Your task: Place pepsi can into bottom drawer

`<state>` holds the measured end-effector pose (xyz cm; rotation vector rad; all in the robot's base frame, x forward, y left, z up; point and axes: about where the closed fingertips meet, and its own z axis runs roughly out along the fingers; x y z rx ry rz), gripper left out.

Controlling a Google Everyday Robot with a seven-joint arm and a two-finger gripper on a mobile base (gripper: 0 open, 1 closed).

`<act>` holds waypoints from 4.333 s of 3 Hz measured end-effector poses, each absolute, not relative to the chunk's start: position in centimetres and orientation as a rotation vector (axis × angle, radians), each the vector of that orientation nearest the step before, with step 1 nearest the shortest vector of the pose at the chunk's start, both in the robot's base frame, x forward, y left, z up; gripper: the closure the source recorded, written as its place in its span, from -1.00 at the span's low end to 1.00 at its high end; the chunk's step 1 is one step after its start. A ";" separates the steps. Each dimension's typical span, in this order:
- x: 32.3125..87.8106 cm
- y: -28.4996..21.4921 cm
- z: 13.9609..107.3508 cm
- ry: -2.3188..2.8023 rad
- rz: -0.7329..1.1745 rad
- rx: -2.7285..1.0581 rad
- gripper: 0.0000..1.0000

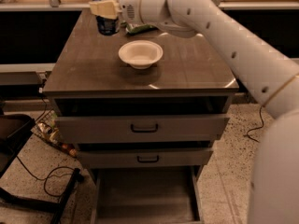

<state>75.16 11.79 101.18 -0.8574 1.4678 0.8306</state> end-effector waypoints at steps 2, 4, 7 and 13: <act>65.5 5.7 99.3 1.521 0.797 -0.831 1.00; 54.3 3.0 93.6 1.549 0.834 -0.877 1.00; 48.3 -0.8 86.0 1.702 0.832 -0.834 1.00; 42.8 -6.5 50.3 1.855 0.973 -0.804 1.00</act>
Offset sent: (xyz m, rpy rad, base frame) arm -0.1646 -0.1039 -0.0493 -0.0596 0.0654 -0.0752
